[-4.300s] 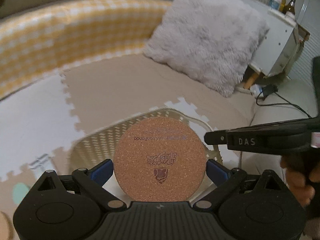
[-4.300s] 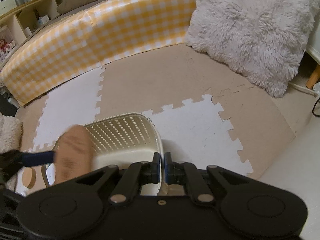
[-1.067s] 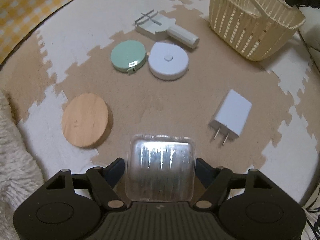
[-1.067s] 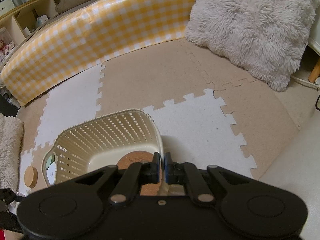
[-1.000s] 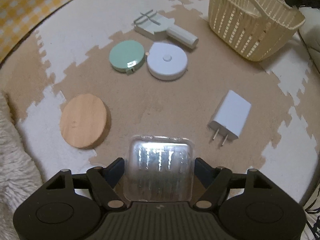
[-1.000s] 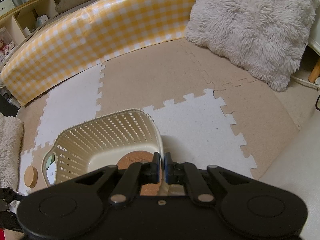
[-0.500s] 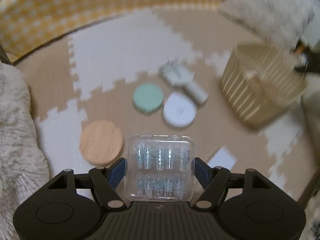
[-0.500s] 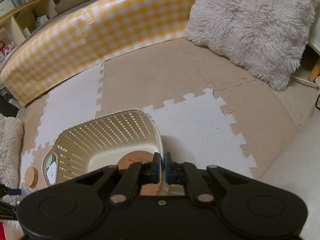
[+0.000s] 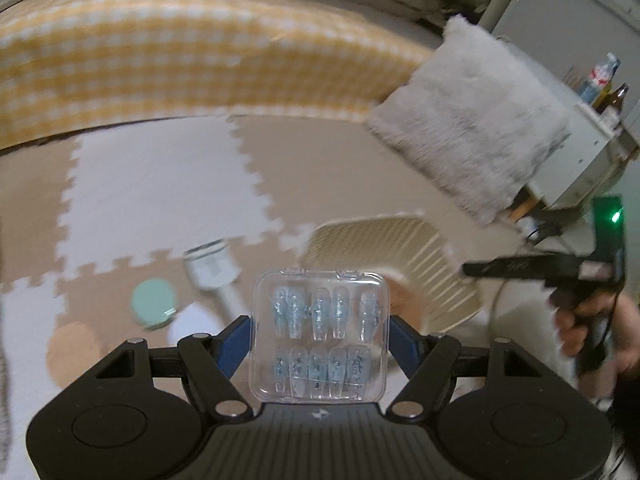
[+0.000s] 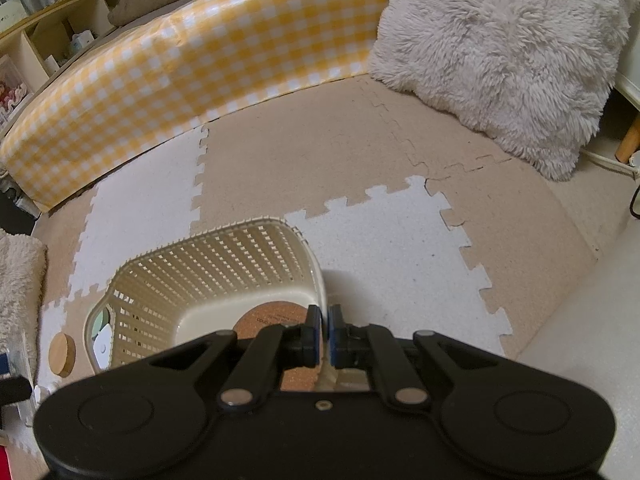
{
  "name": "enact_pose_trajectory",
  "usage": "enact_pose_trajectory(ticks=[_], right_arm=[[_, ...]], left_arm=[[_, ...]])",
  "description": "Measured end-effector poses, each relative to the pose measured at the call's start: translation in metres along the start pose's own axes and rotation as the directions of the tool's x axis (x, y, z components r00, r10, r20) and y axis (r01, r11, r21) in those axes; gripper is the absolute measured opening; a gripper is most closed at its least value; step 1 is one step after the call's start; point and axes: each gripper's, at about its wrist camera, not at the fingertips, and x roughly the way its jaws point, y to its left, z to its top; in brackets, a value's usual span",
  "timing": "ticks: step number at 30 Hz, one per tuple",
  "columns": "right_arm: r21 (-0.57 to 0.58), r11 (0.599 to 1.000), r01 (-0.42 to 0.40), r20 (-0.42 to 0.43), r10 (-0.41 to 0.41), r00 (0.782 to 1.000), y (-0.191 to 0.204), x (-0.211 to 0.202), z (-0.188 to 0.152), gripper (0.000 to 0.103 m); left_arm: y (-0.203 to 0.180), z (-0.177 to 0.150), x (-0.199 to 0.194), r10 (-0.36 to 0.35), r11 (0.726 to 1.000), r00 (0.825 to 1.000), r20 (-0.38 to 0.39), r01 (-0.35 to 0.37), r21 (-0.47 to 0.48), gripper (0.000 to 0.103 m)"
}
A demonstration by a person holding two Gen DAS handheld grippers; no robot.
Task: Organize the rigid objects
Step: 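Carry the nail-tip box into the basket and open the left tool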
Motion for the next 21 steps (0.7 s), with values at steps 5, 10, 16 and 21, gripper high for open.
enact_pose_trajectory(ticks=[5, 10, 16, 21], right_arm=[[0.004, 1.000, -0.001, 0.000, 0.001, 1.000, 0.000, 0.000, 0.000, 0.005], [0.005, 1.000, -0.001, 0.001, 0.001, 1.000, 0.000, 0.000, 0.000, 0.005], [0.020, 1.000, -0.010, 0.002, 0.010, 1.000, -0.001, 0.001, 0.000, 0.005], [0.051, 0.998, -0.031, -0.002, 0.031, 1.000, -0.007, 0.001, -0.001, 0.005]], left_arm=[[-0.034, 0.018, 0.025, -0.033, 0.999, 0.999, -0.005, 0.033, -0.016, 0.073], [-0.055, 0.029, 0.061, -0.057, 0.993, 0.997, -0.047, 0.052, -0.105, 0.073], [-0.073, 0.030, 0.096, -0.066, 0.984, 0.994, -0.086, 0.050, -0.173, 0.073], [-0.077, 0.022, 0.122, -0.083, 0.965, 0.990, -0.111, 0.052, -0.257, 0.073]])
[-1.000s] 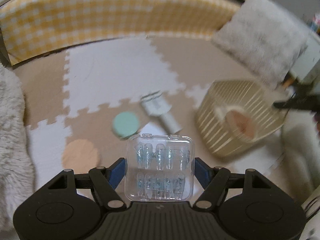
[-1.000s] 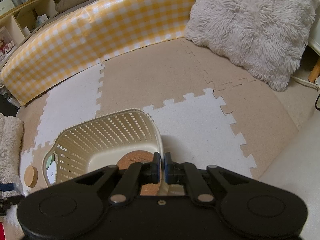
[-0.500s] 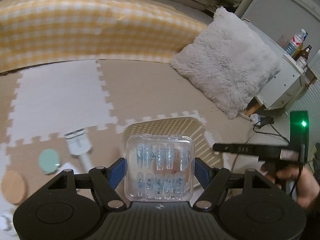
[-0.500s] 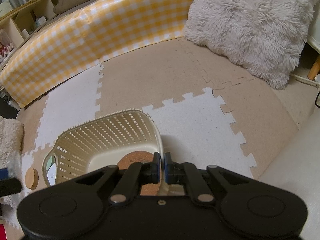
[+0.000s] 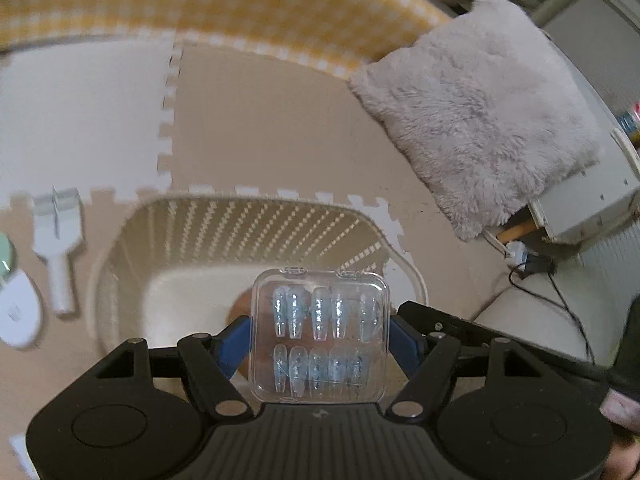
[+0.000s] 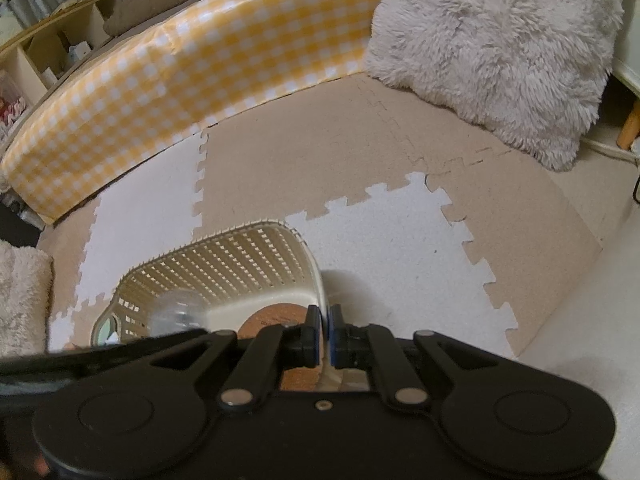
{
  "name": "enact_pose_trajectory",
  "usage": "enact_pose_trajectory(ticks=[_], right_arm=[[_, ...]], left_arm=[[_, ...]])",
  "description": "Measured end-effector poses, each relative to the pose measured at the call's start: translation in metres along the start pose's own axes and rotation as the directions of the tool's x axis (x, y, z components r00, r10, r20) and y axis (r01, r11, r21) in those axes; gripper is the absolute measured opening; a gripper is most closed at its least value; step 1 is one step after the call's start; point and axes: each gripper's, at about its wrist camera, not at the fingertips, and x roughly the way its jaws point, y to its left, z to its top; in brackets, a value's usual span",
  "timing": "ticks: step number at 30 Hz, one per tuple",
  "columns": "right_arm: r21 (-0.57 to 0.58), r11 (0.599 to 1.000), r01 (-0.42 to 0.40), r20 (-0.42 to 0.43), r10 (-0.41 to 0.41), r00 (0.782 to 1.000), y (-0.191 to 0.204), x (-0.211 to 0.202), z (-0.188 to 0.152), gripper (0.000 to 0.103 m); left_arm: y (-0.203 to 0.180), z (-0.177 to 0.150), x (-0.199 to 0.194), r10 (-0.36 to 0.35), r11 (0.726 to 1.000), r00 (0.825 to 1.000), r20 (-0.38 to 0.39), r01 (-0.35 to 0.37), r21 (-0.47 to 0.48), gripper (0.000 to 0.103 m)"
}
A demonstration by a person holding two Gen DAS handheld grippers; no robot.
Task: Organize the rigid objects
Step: 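Carry the nail-tip box into the basket and open the left tool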
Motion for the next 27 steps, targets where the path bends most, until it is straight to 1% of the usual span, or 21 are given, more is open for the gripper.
enact_pose_trajectory(ticks=[3, 7, 9, 16, 17, 21, 22, 23, 27], right_arm=[[0.014, 1.000, -0.010, -0.004, 0.010, 1.000, -0.002, 0.000, 0.000, 0.005], [0.022, 1.000, -0.015, -0.005, 0.015, 1.000, -0.003, 0.000, 0.000, 0.005], [0.027, 1.000, -0.016, -0.006, 0.016, 1.000, -0.004, 0.001, 0.000, 0.005], [0.043, 0.999, -0.025, -0.007, 0.026, 1.000, -0.006, 0.001, 0.001, 0.005], [0.044, 0.999, -0.025, -0.007, 0.025, 1.000, -0.005, 0.001, 0.001, 0.005], [0.048, 0.998, -0.028, -0.009, 0.028, 1.000, -0.006, 0.001, 0.001, 0.006], [0.049, 0.998, -0.028, -0.011, 0.029, 1.000, -0.007, 0.001, 0.001, 0.005], [0.051, 0.998, -0.031, -0.011, 0.032, 0.999, -0.007, 0.001, 0.001, 0.005], [0.053, 0.998, -0.032, -0.011, 0.033, 0.999, -0.008, 0.001, 0.001, 0.006]], left_arm=[[0.006, -0.002, 0.012, -0.014, 0.997, 1.000, -0.006, 0.013, -0.077, 0.073], [0.008, -0.005, 0.025, 0.003, 0.992, 1.000, -0.016, -0.005, -0.122, 0.073], [0.010, -0.006, 0.030, -0.001, 0.989, 1.000, -0.022, -0.002, -0.149, 0.073], [0.020, -0.009, 0.041, -0.054, 0.967, 0.998, -0.029, 0.045, -0.251, 0.073], [0.021, -0.010, 0.042, -0.061, 0.964, 0.998, -0.033, 0.050, -0.262, 0.074], [0.023, -0.009, 0.043, -0.076, 0.959, 0.996, -0.045, 0.061, -0.277, 0.078], [0.023, -0.008, 0.042, -0.079, 0.958, 0.996, -0.045, 0.064, -0.280, 0.084], [0.022, -0.008, 0.042, -0.086, 0.958, 0.995, -0.045, 0.070, -0.278, 0.087], [0.022, -0.007, 0.039, -0.084, 0.960, 0.995, -0.049, 0.068, -0.273, 0.088]])
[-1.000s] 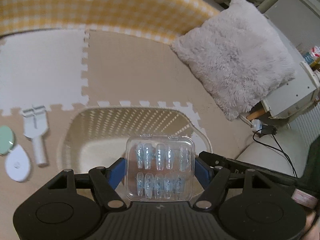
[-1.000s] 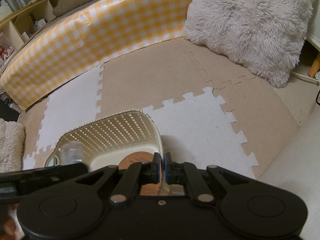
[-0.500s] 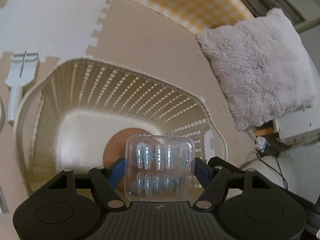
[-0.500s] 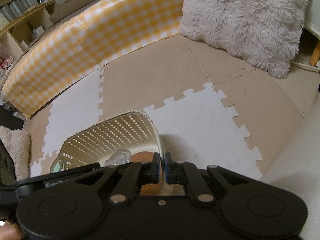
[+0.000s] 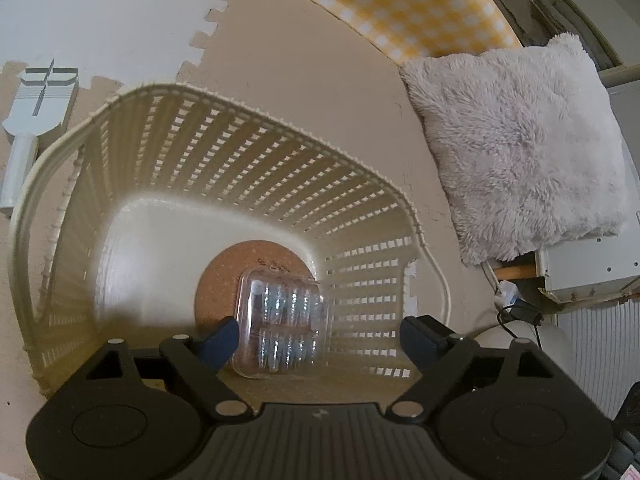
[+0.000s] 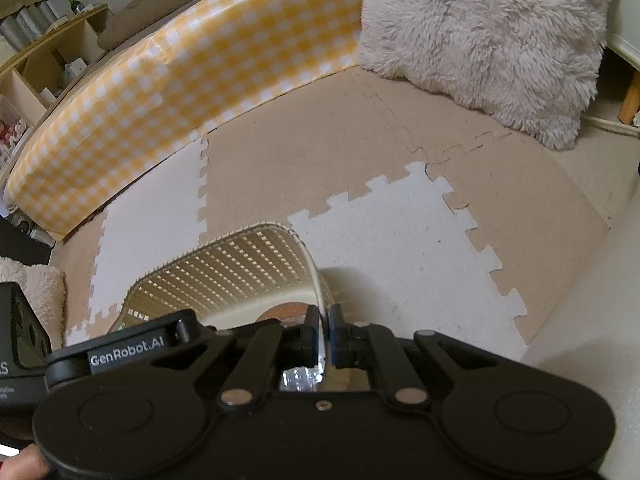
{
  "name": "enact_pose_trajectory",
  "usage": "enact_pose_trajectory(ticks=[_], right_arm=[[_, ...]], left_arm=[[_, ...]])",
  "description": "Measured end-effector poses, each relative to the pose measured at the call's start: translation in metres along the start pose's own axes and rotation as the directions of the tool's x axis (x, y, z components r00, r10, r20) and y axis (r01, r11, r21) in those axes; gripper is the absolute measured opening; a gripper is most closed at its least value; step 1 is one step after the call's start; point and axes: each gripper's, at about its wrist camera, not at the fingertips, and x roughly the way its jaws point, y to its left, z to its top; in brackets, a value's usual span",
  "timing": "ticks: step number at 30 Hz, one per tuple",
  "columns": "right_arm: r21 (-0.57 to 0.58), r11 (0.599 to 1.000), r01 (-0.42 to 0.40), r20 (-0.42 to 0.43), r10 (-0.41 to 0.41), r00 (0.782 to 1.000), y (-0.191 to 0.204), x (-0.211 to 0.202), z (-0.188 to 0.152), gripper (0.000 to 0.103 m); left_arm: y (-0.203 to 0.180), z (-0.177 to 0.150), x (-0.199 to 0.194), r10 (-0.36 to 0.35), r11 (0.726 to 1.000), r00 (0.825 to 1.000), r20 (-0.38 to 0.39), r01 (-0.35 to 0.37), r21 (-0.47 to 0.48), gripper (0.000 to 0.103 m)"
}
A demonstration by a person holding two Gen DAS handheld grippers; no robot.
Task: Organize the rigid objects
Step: 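Carry the nail-tip box into the basket and open the left tool, then move the left tool to the wooden coaster and grasp it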
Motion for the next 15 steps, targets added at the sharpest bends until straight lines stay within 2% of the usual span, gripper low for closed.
enact_pose_trajectory(ticks=[6, 9, 12, 15], right_arm=[[0.010, 1.000, -0.002, -0.001, 0.002, 1.000, -0.001, 0.000, 0.000, 0.006], [0.008, 1.000, -0.002, -0.001, 0.002, 1.000, -0.001, -0.001, 0.000, 0.006], [0.016, 1.000, -0.006, -0.002, 0.006, 1.000, -0.002, -0.001, 0.000, 0.006], [0.011, 1.000, -0.003, -0.002, 0.003, 1.000, -0.001, -0.001, -0.001, 0.006]], left_arm=[[-0.004, -0.002, -0.012, -0.041, 0.999, 0.999, -0.009, 0.041, 0.007, 0.090], [-0.010, -0.004, -0.028, -0.062, 0.997, 0.998, -0.004, 0.062, 0.039, 0.092], [-0.017, -0.008, -0.047, -0.045, 0.994, 0.999, 0.010, 0.044, 0.095, 0.092], [-0.016, -0.010, -0.067, -0.073, 0.990, 0.997, 0.011, 0.072, 0.123, 0.095]])
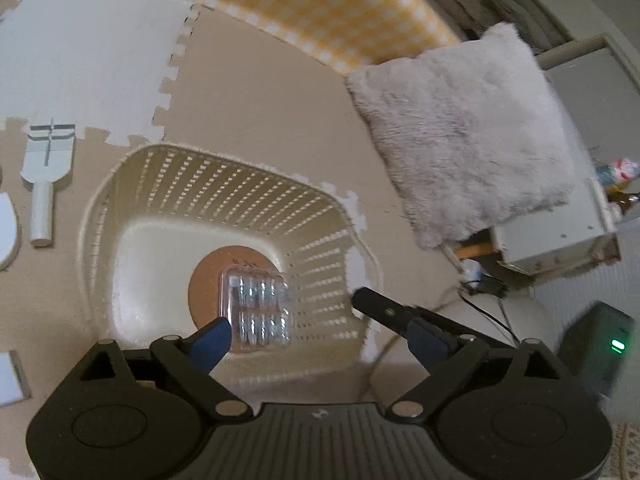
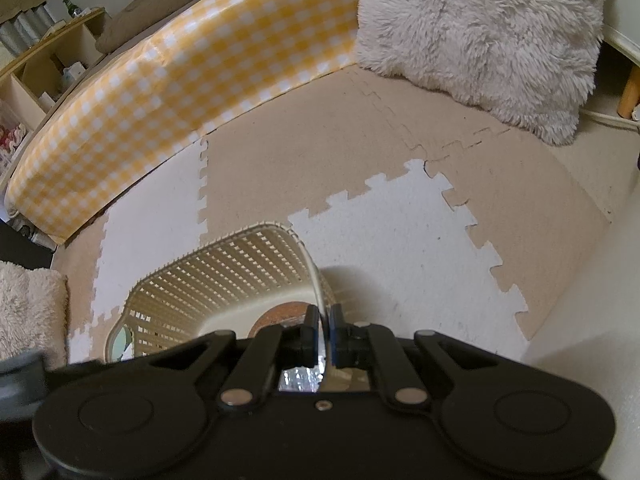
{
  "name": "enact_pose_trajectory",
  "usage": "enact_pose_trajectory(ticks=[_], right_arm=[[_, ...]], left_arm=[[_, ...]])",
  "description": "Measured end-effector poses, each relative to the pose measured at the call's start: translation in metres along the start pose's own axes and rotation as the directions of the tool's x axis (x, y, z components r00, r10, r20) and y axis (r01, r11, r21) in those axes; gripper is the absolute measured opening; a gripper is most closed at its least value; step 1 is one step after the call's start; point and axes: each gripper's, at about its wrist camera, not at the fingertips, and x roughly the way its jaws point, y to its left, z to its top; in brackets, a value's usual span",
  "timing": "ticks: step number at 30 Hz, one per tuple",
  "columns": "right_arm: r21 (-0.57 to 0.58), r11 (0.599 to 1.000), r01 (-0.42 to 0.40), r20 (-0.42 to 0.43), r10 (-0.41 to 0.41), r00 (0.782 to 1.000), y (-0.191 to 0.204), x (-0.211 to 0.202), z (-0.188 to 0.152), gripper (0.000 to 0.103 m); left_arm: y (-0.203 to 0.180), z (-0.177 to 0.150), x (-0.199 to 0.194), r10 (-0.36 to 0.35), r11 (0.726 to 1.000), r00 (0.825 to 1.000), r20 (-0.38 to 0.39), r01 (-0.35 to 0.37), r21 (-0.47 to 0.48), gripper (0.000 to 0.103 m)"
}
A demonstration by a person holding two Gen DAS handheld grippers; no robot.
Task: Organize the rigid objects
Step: 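Move the left tool to the wooden coaster and grasp it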
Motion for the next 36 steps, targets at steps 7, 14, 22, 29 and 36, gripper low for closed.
enact_pose_trajectory(ticks=[7, 14, 22, 29, 36], right_arm=[[-0.006, 1.000, 0.003, -0.001, -0.003, 1.000, 0.000, 0.000, 0.000, 0.006], [-0.010, 1.000, 0.007, -0.002, -0.007, 1.000, 0.001, 0.000, 0.000, 0.006], [-0.019, 1.000, 0.012, -0.003, -0.012, 1.000, 0.003, 0.000, 0.000, 0.006], [-0.030, 0.999, 0.019, -0.002, -0.019, 1.000, 0.004, 0.000, 0.000, 0.006], [-0.036, 0.999, 0.023, -0.002, -0.023, 1.000, 0.005, -0.001, 0.000, 0.005]], left_arm=[[0.010, -0.004, -0.056, 0.008, 0.995, 0.999, 0.041, -0.012, 0.098, 0.103], [0.042, 0.000, -0.103, 0.109, 0.980, 0.985, 0.136, -0.129, 0.151, 0.103], [0.088, 0.006, -0.128, 0.325, 0.889, 0.903, 0.280, -0.393, 0.234, 0.103], [0.137, 0.020, -0.125, 0.501, 0.776, 0.787, 0.360, -0.593, 0.214, 0.103], [0.170, 0.037, -0.110, 0.578, 0.726, 0.746, 0.331, -0.655, 0.209, 0.103]])
